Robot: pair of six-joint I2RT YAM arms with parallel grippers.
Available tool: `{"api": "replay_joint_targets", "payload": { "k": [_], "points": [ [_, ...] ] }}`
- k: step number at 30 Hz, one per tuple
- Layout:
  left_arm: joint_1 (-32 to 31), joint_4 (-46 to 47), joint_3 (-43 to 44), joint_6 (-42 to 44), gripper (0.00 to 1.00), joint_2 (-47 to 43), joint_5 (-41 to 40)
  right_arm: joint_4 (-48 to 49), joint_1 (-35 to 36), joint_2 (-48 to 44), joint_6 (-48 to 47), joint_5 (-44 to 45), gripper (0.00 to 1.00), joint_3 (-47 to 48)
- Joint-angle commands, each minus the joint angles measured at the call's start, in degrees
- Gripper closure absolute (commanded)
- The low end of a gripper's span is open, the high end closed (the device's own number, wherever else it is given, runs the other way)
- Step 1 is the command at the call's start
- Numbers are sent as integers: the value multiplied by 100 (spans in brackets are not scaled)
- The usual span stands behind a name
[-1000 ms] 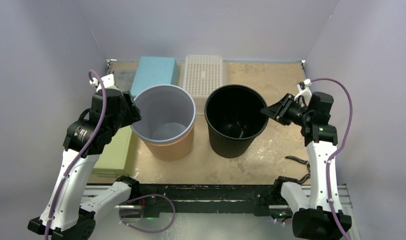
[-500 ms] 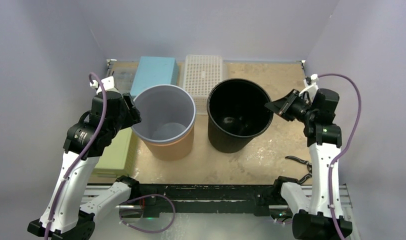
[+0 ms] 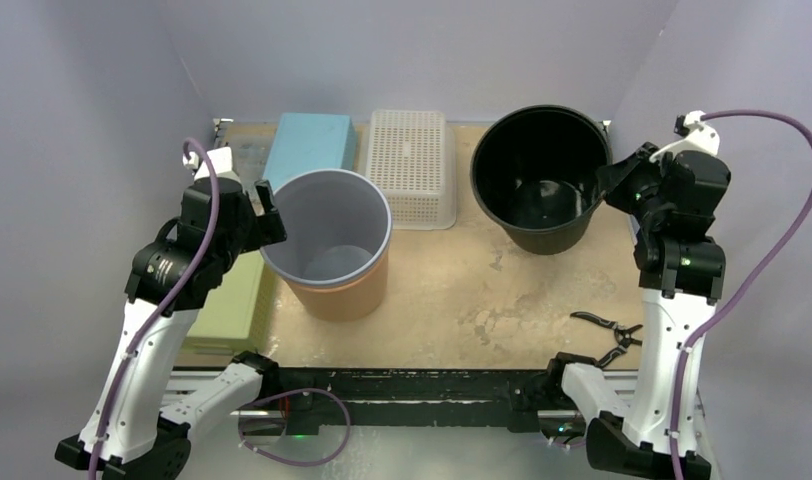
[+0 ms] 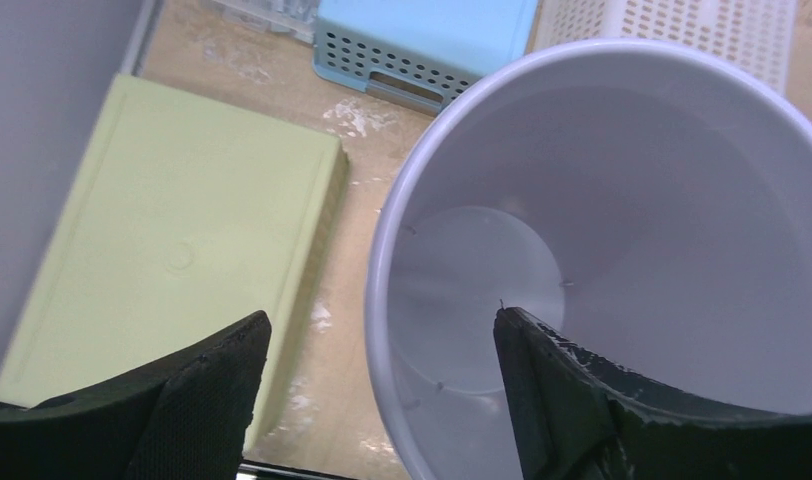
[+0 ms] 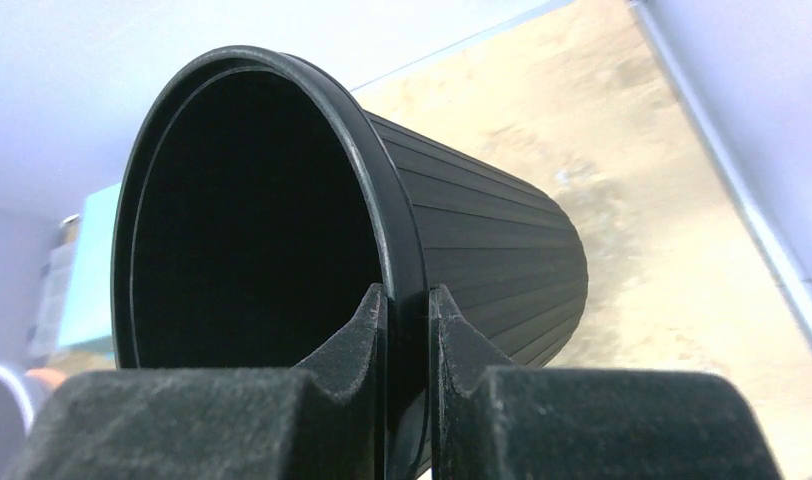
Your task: Turn the large container upside down
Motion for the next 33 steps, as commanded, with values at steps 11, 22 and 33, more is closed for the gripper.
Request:
{"api": "replay_joint_targets", "payload": {
  "k": [11,22,33],
  "points": [
    [25,441,1197,776,9,896,-68,-361,2843,864,-154,4630,100,646],
    [1067,557,1615,1229,4,1400,716,-3,3634,1094,-654,7091,100,613],
    [2470,1017,845,1063,4,1428,1485,1816,3725,1004,-1981,8005,100,-817]
  ]
}}
